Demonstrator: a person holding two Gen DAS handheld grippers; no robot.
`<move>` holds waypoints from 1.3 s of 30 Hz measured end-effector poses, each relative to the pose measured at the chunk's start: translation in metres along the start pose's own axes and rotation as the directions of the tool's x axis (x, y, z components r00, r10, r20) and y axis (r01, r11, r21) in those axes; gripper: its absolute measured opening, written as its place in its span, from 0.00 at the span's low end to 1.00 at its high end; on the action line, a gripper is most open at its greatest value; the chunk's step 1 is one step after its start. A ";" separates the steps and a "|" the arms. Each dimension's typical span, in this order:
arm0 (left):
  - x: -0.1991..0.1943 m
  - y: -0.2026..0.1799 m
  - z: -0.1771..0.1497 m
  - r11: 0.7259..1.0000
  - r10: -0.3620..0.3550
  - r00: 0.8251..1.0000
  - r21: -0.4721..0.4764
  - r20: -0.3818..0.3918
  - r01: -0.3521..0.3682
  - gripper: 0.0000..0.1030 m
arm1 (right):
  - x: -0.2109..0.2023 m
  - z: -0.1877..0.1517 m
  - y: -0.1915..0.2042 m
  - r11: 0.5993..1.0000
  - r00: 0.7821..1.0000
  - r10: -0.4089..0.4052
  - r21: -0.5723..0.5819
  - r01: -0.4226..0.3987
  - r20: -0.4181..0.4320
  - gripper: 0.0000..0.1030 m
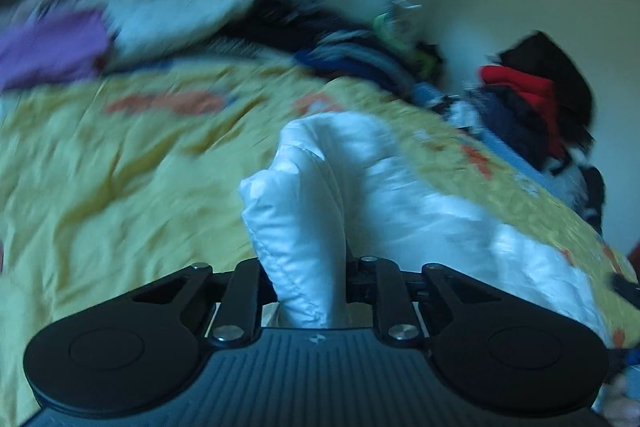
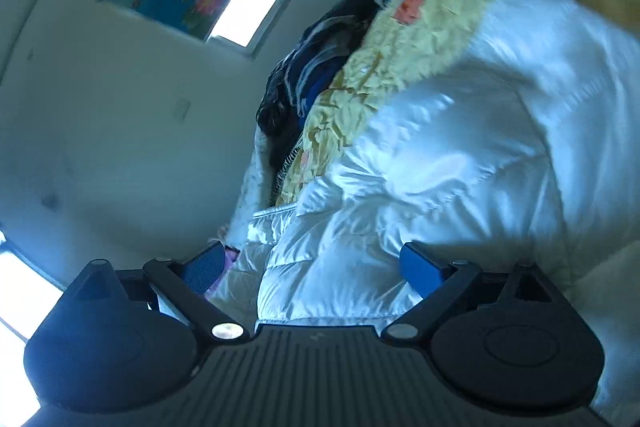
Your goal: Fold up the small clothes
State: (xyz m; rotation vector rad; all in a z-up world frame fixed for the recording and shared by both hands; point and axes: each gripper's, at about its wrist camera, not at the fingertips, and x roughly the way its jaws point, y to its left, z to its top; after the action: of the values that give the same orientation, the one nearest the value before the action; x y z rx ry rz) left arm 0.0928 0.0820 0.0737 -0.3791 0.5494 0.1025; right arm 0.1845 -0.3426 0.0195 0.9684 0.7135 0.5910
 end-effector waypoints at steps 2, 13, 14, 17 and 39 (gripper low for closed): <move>-0.012 -0.023 0.004 0.998 -0.044 0.998 0.050 0.034 0.042 0.16 | 0.005 -0.002 -0.013 1.000 1.000 0.013 0.020 -0.014 0.007 0.93; -0.054 -0.173 -0.044 0.793 -0.363 0.930 0.545 0.063 0.273 0.16 | -0.001 0.007 -0.071 0.913 0.950 0.290 0.265 -0.310 0.112 0.92; -0.052 -0.182 -0.051 0.770 -0.381 0.924 0.568 0.043 0.291 0.16 | -0.002 0.008 -0.076 0.896 0.942 0.313 0.291 -0.335 0.122 0.91; -0.046 -0.199 -0.068 0.732 -0.391 0.921 0.605 -0.005 0.314 0.16 | -0.002 0.011 -0.086 0.856 0.925 0.355 0.352 -0.379 0.134 0.91; -0.022 -0.238 -0.127 0.496 -0.440 0.879 0.766 -0.183 0.408 0.16 | -0.022 0.072 0.045 0.977 0.971 -0.044 -0.214 -0.008 -0.237 0.39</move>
State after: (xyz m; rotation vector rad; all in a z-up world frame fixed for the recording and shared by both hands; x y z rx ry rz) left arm 0.0583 -0.1867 0.0628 0.3851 0.3961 -0.6229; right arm 0.2193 -0.3765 0.0922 0.6961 0.8539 0.7618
